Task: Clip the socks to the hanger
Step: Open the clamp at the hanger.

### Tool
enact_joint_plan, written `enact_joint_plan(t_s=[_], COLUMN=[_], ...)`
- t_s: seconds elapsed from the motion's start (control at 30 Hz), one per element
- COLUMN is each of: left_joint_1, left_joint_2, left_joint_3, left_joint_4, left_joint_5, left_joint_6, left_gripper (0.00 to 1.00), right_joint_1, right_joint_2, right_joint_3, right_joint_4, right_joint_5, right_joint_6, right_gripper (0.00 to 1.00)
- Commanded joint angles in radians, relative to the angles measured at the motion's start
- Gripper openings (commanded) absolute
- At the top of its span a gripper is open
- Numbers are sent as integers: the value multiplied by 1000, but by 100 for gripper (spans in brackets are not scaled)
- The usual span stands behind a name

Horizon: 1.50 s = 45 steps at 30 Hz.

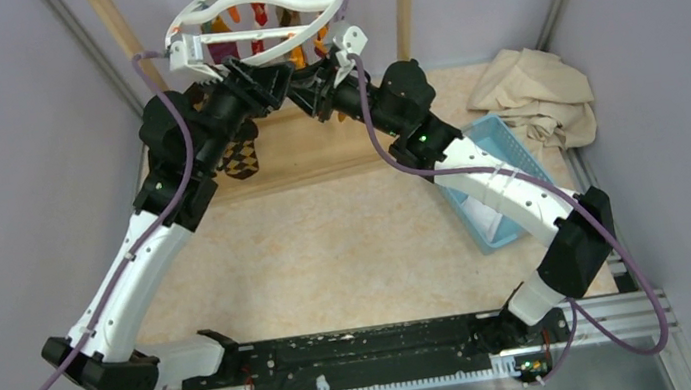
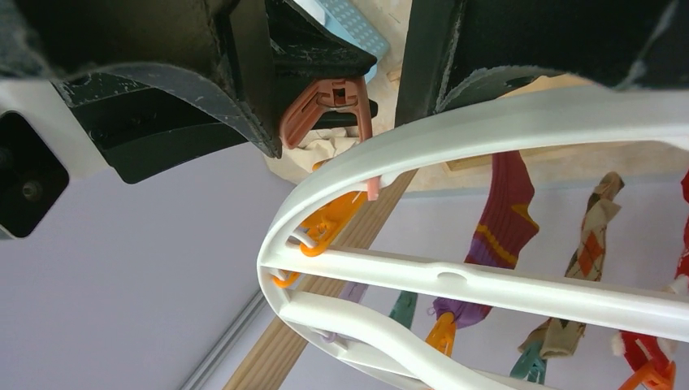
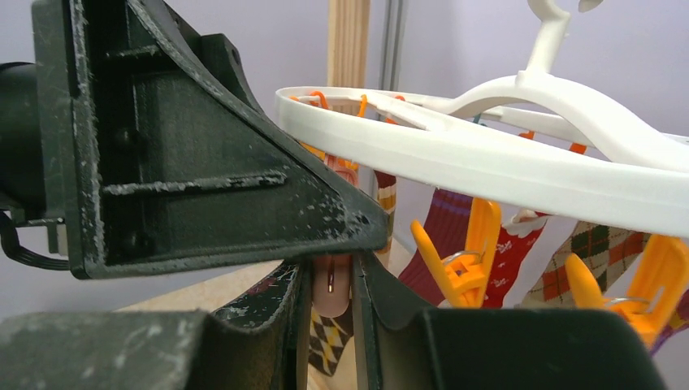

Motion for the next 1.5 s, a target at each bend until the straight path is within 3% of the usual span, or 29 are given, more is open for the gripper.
enact_joint_plan(t_s=[0.0, 0.2, 0.43, 0.67, 0.77, 0.8, 0.87, 1.0, 1.13, 1.47], left_joint_1=[0, -1, -1, -1, -1, -1, -1, -1, -1, -1], left_joint_2=[34, 21, -4, -13, -21, -24, -29, -32, -36, -50], left_joint_3=[66, 52, 54, 43, 28, 21, 13, 7, -2, -31], left_joint_4=[39, 46, 53, 54, 64, 69, 74, 74, 73, 72], left_joint_5=[49, -18, -56, -50, -43, -43, -41, -41, -45, -30], left_joint_6=[61, 111, 151, 145, 144, 143, 144, 144, 141, 135], left_gripper=[61, 63, 59, 23, 2, 0, 0, 0, 0, 0], right_joint_1=[43, 43, 43, 48, 50, 51, 50, 50, 50, 13], right_joint_2=[-43, -40, -38, -37, -38, -37, -38, -47, -71, -290], right_joint_3=[-4, -8, -18, -30, -33, -34, -34, -42, -61, -253], right_joint_4=[-24, -21, -15, -13, -17, -19, -25, -23, -34, -92], right_joint_5=[-105, -103, -105, -103, -102, -100, -101, -101, -81, 111], right_joint_6=[17, 19, 24, 24, 20, 20, 22, 23, 16, -81], right_gripper=[0, 0, 0, 0, 0, 0, 0, 13, 35, 46])
